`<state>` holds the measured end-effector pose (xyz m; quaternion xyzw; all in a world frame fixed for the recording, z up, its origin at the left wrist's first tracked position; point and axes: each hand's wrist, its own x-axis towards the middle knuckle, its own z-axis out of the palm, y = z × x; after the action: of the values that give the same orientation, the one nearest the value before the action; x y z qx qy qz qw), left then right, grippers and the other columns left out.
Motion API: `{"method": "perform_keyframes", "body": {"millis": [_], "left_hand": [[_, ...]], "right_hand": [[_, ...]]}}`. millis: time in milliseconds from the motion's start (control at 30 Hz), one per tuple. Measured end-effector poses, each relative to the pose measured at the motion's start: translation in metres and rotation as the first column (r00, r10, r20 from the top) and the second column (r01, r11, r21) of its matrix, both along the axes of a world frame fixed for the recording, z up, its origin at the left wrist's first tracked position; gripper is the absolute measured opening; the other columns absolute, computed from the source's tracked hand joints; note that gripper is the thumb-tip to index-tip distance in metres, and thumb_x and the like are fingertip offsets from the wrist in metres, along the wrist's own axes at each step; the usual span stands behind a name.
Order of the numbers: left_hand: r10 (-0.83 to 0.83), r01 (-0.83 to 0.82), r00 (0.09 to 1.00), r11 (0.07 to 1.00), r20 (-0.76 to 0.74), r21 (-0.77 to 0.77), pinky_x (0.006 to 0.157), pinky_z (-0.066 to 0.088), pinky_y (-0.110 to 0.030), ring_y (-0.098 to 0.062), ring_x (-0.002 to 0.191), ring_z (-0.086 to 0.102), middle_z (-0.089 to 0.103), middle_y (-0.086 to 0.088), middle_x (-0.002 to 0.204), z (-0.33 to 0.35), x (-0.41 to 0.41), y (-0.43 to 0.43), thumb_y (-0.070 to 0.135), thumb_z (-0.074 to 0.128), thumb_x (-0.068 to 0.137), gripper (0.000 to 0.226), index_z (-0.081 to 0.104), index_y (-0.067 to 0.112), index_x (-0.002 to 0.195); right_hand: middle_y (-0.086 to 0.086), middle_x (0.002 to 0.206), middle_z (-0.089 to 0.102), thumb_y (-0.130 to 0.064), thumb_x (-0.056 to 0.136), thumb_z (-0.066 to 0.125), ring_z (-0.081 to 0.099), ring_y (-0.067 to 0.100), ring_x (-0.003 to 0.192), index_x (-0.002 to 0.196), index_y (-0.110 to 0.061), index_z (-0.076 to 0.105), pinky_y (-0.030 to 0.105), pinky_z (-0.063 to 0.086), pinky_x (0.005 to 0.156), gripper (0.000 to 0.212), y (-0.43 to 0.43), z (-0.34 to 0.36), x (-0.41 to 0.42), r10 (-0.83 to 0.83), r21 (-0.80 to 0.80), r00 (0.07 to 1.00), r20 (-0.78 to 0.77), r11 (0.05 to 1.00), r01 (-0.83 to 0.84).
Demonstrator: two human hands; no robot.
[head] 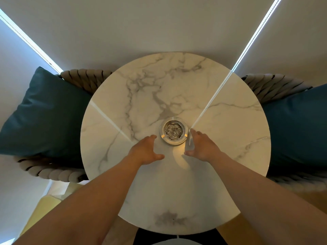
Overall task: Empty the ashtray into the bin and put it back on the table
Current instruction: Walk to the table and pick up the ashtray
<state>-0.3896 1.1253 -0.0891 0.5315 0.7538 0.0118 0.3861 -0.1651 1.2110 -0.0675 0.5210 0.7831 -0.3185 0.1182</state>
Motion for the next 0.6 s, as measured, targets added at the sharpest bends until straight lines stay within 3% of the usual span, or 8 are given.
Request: {"method": "perform_keyframes", "body": {"millis": [300,600], "left_hand": [[-0.028,0.028,0.999,0.999,-0.023,0.023,0.096,0.048,-0.046,-0.024,0.118,0.054,0.049,-0.003,0.134,-0.012,-0.003,0.034,0.052,0.082,0.063,0.111,0.019,0.024,0.15],[-0.056,0.057,0.998,0.997,-0.036,0.049,0.097,0.047,-0.044,-0.024,0.128,0.05,0.042,0.001,0.148,-0.016,0.006,0.055,0.047,0.087,0.056,0.123,0.01,0.031,0.151]], "right_hand": [[0.01,0.117,0.054,-0.04,0.06,0.088,0.053,0.034,0.11,0.129,-0.015,0.038,0.045,0.051,0.088,0.09,0.029,-0.009,-0.017,-0.037,-0.015,0.999,-0.034,0.999,0.036],[0.013,0.131,0.05,-0.037,0.059,0.09,0.049,0.033,0.123,0.154,-0.016,0.011,0.046,0.047,0.098,0.126,0.038,-0.017,-0.021,-0.015,-0.065,0.999,-0.051,0.998,0.012]]}}
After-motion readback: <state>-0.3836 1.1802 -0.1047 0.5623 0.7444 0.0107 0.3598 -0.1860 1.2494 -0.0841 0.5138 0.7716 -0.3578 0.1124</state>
